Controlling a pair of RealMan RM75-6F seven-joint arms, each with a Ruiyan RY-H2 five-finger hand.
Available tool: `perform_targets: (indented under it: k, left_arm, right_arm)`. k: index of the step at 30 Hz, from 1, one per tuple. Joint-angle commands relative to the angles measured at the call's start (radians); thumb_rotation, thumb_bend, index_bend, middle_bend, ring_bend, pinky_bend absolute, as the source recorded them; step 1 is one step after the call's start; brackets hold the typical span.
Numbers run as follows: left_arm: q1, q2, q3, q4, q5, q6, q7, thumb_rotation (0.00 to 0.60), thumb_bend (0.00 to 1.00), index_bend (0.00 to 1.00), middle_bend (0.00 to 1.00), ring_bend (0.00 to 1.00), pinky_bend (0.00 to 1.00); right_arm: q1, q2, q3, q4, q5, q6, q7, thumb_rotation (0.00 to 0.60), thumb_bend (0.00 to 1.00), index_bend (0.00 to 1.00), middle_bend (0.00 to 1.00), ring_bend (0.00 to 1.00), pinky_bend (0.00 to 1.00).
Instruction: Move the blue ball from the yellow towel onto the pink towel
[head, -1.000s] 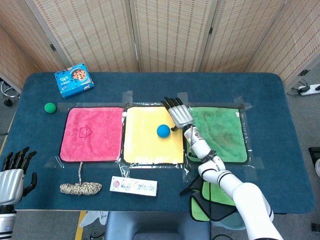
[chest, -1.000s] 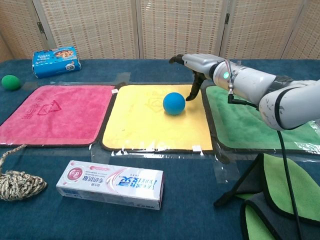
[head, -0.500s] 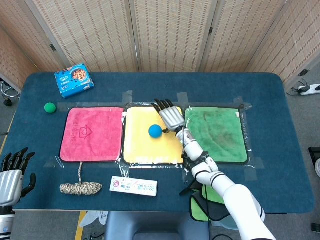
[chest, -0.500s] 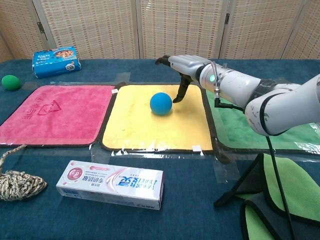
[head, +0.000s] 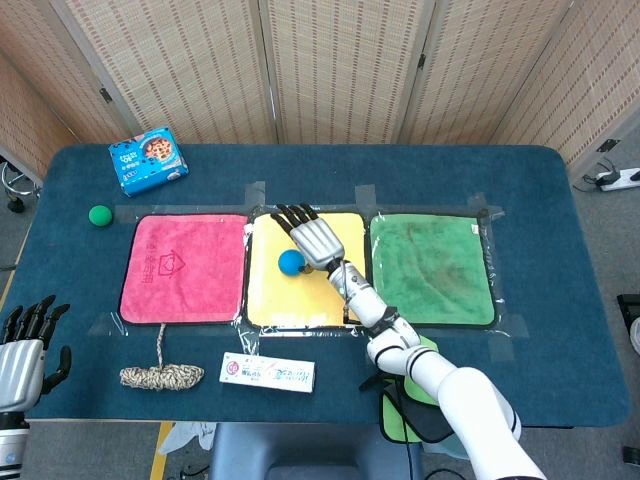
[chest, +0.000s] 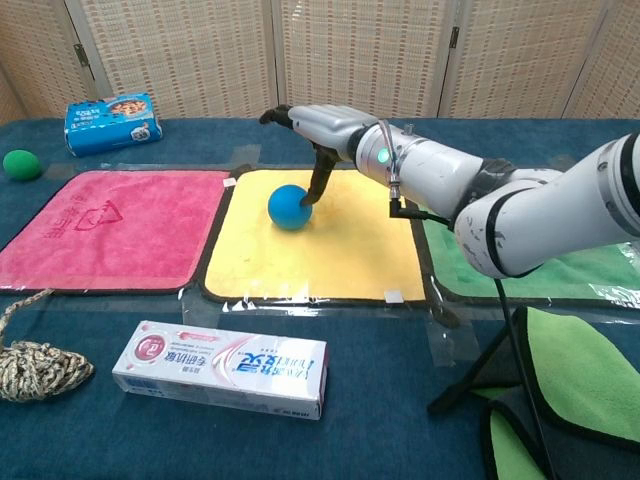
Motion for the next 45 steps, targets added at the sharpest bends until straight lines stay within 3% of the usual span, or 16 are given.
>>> perform_targets:
  k: [1, 10, 17, 23, 33, 45]
  left_arm:
    - [-0.008, 0.003, -0.003, -0.001, 0.009, -0.004, -0.001, 0.600, 0.59, 0.17, 0.09, 0.12, 0.03]
    - [-0.075, 0.021, -0.036, -0.009, 0.061, -0.047, -0.037, 0.600, 0.59, 0.18, 0.09, 0.12, 0.04]
    - [-0.187, 0.017, -0.073, 0.020, 0.111, -0.144, -0.098, 0.600, 0.59, 0.18, 0.09, 0.12, 0.04]
    - [-0.304, 0.000, -0.097, 0.067, 0.159, -0.249, -0.169, 0.600, 0.60, 0.18, 0.09, 0.12, 0.04]
    - [-0.542, -0.046, -0.118, 0.154, 0.268, -0.439, -0.273, 0.600, 0.86, 0.18, 0.09, 0.12, 0.05]
    - [-0.830, -0.151, -0.148, 0.257, 0.245, -0.714, -0.323, 0.600, 0.93, 0.14, 0.09, 0.11, 0.04]
  right_arm:
    - [-0.022, 0.046, -0.011, -0.072, -0.022, 0.060, 0.003, 0.600, 0.08, 0.00, 0.00, 0.00, 0.00]
    - [-0.204, 0.308, -0.062, -0.411, -0.028, 0.197, -0.100, 0.600, 0.08, 0.00, 0.00, 0.00, 0.00]
    - [-0.385, 0.573, -0.110, -0.717, 0.004, 0.306, -0.210, 0.600, 0.08, 0.00, 0.00, 0.00, 0.00]
    - [-0.515, 0.753, -0.161, -0.896, 0.025, 0.370, -0.253, 0.600, 0.08, 0.00, 0.00, 0.00, 0.00]
    - [-0.668, 0.905, -0.224, -1.055, -0.026, 0.496, -0.260, 0.600, 0.08, 0.00, 0.00, 0.00, 0.00]
    - [-0.753, 0.954, -0.245, -1.111, -0.079, 0.557, -0.255, 0.600, 0.08, 0.00, 0.00, 0.00, 0.00]
